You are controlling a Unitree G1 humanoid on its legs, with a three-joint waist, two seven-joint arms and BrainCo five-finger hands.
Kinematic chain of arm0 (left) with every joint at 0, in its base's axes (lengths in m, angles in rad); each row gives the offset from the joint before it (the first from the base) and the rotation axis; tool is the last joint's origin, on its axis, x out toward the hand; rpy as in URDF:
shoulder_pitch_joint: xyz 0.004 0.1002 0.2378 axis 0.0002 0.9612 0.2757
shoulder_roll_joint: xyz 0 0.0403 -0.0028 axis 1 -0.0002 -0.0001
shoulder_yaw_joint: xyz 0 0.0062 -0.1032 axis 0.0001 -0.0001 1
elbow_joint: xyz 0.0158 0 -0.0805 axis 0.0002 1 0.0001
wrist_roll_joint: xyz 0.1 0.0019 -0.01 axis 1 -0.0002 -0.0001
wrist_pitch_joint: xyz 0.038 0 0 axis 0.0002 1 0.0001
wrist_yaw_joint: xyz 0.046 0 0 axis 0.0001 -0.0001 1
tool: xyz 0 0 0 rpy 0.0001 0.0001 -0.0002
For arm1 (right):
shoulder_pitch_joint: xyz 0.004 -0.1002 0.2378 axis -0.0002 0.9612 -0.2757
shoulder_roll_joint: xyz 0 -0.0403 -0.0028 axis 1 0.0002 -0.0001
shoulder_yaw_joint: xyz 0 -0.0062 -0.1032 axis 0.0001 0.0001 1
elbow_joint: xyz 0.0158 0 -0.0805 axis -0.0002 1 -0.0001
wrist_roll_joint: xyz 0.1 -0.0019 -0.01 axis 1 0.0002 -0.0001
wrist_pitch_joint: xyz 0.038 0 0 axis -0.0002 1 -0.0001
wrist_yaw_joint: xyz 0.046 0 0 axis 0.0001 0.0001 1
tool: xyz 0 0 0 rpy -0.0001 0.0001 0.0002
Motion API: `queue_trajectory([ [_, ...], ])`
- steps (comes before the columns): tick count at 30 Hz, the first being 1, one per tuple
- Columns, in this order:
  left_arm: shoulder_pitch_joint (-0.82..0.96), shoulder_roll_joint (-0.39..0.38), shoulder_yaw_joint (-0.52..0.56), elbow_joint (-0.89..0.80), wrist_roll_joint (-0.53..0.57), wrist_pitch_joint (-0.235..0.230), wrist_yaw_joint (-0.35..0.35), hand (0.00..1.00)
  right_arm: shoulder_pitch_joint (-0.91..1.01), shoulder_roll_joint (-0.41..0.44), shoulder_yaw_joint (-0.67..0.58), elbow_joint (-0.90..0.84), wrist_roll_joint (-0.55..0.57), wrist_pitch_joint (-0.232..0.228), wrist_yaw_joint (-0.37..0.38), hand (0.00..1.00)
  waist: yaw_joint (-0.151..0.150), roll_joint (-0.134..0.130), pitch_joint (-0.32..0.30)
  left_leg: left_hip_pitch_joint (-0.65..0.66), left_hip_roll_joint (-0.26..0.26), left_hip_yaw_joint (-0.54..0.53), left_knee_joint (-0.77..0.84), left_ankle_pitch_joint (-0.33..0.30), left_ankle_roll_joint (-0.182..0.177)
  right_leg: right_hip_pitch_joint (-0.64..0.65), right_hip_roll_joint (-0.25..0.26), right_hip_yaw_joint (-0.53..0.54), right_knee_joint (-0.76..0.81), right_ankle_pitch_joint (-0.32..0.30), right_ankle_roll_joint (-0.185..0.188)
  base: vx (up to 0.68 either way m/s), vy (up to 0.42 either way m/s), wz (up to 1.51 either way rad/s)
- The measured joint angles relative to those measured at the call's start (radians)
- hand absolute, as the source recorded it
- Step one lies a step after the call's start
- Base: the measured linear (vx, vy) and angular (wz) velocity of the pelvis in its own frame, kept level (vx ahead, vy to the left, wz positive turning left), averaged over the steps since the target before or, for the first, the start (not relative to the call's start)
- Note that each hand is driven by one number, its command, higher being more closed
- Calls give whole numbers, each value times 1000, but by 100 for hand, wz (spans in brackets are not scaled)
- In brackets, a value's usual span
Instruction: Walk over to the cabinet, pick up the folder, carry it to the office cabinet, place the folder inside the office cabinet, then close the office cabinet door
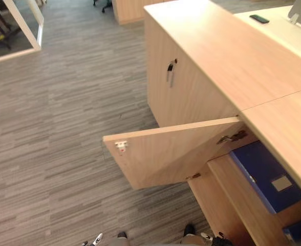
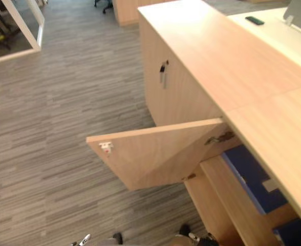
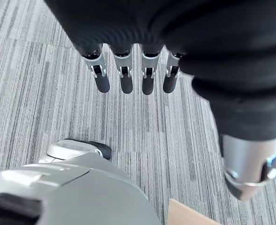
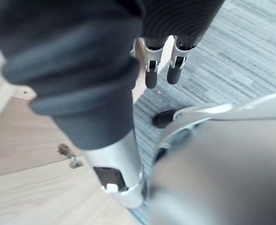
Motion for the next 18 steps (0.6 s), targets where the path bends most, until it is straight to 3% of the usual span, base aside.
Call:
queue_trajectory([
  [1, 0, 2, 0, 1, 0, 4, -1, 0, -2, 1, -13, 4, -1, 3, 0, 0, 4, -1, 0, 1, -20, 8, -12, -14, 6, 0, -18, 1, -18, 28, 12, -66, 211, 8],
  [3, 8, 5, -6, 1, 6, 10, -3, 0, -14, 3, -23, 7, -1, 4, 1, 0, 10, 0, 1, 5, -36, 30, -11, -18, 13, 0, -30, 17, -36, 52, 1, -54, 149, -18],
  [5, 2, 11, -31, 0, 23, 11, -4, 0, -23, 1, -23, 4, -4, 7, 1, 0, 9, 1, 2, 16, -39, 47, -17, -20, 16, -9, -35, 32, -38, 70, 29, -51, 44, -31],
  [9, -32, 19, -67, -12, 18, 6, -2, 0, -22, -8, 11, -13, -4, 11, -2, 0, 5, 16, -5, 21, -22, 49, -78, 20, 5, -28, -13, 37, -48, 84, 26, -31, -50, -10],
  [18, -52, 22, -73, -8, -9, 0, 1, 0, -23, -6, 94, -39, -41, 18, -8, 0, 10, 4, -2, 110, 19, 58, -187, 60, -16, 29, 44, 25, -93, 93, 19, 43, -26, -3],
])
